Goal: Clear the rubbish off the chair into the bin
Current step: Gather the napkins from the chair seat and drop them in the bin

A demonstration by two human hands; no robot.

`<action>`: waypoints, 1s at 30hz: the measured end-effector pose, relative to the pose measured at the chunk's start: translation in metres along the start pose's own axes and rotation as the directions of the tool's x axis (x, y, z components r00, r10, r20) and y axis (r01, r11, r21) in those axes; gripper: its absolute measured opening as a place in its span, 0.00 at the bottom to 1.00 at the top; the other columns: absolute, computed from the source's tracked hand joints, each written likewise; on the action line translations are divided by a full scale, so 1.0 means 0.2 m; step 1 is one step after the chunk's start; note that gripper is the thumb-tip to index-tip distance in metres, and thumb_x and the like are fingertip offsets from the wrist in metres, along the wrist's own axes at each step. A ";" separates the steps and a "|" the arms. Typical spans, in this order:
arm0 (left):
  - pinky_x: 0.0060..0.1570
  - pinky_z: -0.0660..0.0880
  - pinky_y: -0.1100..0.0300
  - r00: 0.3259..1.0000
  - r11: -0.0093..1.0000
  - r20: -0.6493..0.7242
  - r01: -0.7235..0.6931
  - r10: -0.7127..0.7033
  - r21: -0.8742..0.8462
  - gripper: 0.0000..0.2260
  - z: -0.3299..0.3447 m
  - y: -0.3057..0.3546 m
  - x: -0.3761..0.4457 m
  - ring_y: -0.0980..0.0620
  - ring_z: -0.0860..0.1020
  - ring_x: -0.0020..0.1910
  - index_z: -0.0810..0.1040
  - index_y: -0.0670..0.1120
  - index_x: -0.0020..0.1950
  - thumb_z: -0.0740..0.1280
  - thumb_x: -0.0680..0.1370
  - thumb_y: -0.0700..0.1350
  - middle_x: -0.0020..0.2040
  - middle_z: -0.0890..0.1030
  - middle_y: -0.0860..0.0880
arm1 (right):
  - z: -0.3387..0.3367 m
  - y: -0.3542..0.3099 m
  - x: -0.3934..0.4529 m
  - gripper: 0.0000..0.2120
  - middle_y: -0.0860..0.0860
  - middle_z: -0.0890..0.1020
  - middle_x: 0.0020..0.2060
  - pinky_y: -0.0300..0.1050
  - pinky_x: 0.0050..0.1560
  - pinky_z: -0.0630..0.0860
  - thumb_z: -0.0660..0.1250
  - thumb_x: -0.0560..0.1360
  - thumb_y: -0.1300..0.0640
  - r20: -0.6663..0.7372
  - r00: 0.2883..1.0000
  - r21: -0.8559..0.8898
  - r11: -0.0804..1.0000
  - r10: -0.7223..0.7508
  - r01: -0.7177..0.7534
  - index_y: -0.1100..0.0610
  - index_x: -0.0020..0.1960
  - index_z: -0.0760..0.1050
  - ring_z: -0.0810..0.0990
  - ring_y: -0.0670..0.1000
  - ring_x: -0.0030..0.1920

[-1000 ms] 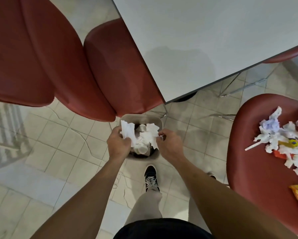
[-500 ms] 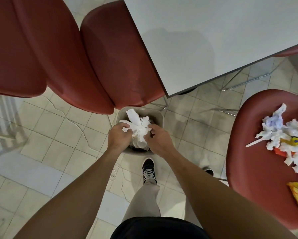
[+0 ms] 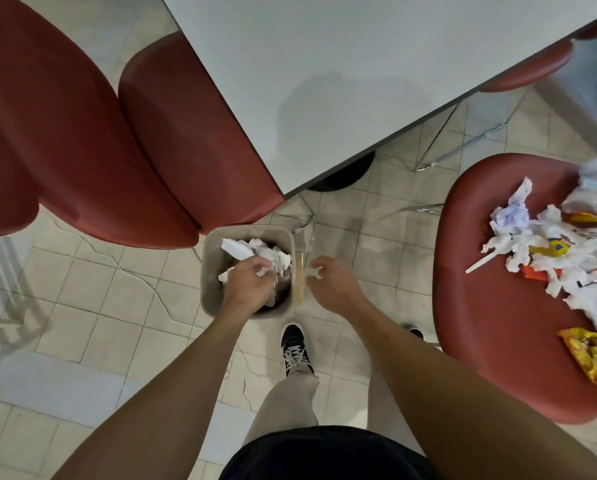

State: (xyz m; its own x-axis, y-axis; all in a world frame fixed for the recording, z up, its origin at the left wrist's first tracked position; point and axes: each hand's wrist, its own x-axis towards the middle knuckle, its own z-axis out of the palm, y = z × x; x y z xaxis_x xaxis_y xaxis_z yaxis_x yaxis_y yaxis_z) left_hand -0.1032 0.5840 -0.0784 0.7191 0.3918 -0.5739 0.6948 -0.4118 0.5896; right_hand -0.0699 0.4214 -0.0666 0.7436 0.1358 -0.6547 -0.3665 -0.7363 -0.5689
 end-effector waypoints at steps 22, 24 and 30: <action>0.55 0.76 0.55 0.893 0.871 0.372 -0.378 0.253 0.314 0.14 1.29 0.90 -0.20 0.52 0.79 0.52 0.79 0.52 0.57 0.71 0.72 0.44 0.56 0.79 0.54 | -1.11 1.21 -0.07 0.19 0.54 0.78 0.61 0.46 0.63 0.71 0.66 0.74 0.57 -0.234 0.931 0.301 0.932 0.279 -0.203 0.55 0.65 0.73 0.76 0.55 0.63; 0.55 0.76 0.53 0.876 0.860 0.401 -0.406 0.270 0.309 0.14 1.46 1.00 -0.20 0.52 0.79 0.51 0.79 0.52 0.56 0.71 0.72 0.44 0.57 0.80 0.53 | -1.22 1.35 -0.06 0.21 0.54 0.78 0.61 0.48 0.62 0.73 0.66 0.73 0.58 -0.268 0.919 0.322 0.926 0.288 -0.196 0.55 0.66 0.72 0.76 0.55 0.63; 0.56 0.76 0.53 0.830 0.817 0.442 -0.493 0.340 0.298 0.12 1.96 1.24 -0.17 0.51 0.79 0.50 0.81 0.55 0.50 0.72 0.70 0.42 0.51 0.81 0.51 | -1.45 1.70 0.06 0.26 0.57 0.66 0.65 0.50 0.57 0.75 0.65 0.75 0.57 -0.363 0.870 0.310 0.924 0.334 -0.225 0.48 0.71 0.65 0.77 0.59 0.57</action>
State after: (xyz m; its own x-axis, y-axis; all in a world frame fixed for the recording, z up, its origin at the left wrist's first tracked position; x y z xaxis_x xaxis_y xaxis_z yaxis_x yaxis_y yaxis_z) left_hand 0.0426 0.1460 -0.1353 0.8308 -0.1780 -0.5274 0.2117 -0.7752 0.5952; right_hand -0.0234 -0.0203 -0.1236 0.7273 -0.3685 -0.5790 -0.6796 -0.5049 -0.5323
